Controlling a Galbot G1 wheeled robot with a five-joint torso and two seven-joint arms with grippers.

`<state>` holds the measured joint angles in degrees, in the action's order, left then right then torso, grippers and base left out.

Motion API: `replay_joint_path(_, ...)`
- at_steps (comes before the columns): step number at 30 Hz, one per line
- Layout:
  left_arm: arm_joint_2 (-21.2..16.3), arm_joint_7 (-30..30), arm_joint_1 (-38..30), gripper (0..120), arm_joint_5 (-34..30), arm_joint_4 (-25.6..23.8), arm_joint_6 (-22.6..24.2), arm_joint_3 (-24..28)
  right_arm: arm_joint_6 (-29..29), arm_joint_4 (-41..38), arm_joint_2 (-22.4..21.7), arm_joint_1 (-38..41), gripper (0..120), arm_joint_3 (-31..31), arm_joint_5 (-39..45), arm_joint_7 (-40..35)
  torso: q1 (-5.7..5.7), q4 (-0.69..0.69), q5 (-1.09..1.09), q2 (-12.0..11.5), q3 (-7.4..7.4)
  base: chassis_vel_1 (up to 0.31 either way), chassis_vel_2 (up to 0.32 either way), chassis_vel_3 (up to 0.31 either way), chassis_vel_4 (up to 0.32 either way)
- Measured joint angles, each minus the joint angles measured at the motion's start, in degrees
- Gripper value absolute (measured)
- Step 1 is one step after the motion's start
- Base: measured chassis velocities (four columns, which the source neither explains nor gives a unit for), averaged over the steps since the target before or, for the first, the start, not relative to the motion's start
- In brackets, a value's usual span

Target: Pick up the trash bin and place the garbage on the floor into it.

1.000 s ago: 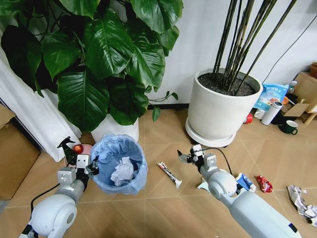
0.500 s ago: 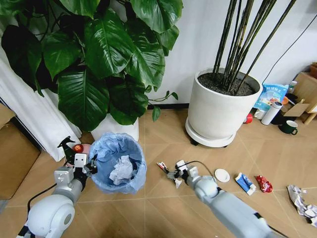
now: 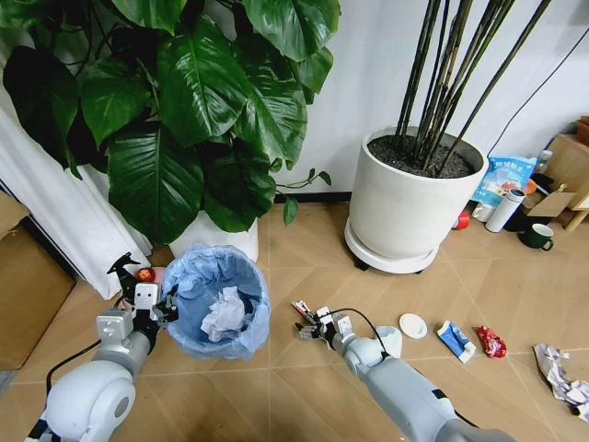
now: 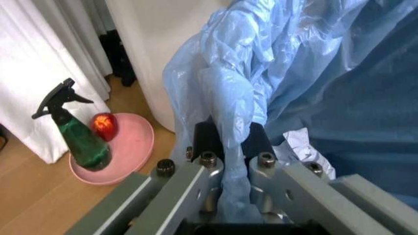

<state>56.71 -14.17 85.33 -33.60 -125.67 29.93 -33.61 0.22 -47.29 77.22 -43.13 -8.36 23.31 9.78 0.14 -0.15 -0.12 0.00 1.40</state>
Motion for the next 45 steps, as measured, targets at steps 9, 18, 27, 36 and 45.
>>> replay_joint_path(9,-0.6,-0.4,0.5,0,-0.1,-0.2,0.0,0.2,3.0,5.6,3.2,1.1,93,3.6,-2.8,2.8,0.00,0.01,0.00,0.0,0.00,0.000,0.000,0.000,0.000)
replay_joint_path(18,-0.9,-0.6,0.5,0,-0.2,-0.3,0.1,0.4,4.5,9.7,5.2,1.5,59,7.5,-6.2,4.2,0.00,0.00,0.01,0.0,0.00,0.000,0.000,0.000,0.000)
replay_joint_path(27,-1.4,-0.6,-0.3,0,-0.6,0.3,0.2,0.9,5.0,10.0,5.4,1.0,26,8.6,-6.5,5.0,0.00,0.00,0.00,0.0,0.00,0.000,0.000,0.000,0.000)
replay_joint_path(36,-1.4,-0.5,-0.5,0,-0.7,0.6,0.2,0.9,5.5,10.1,5.9,0.3,4,9.3,-7.3,5.1,0.00,0.00,0.00,0.0,-0.01,0.000,0.000,0.000,0.000)
replay_joint_path(45,-1.5,-0.4,-0.3,0,-0.7,0.3,0.1,0.8,5.8,6.9,5.2,-0.8,3,10.8,-7.3,4.5,0.00,0.01,0.02,0.0,0.00,0.000,0.000,0.000,0.000)
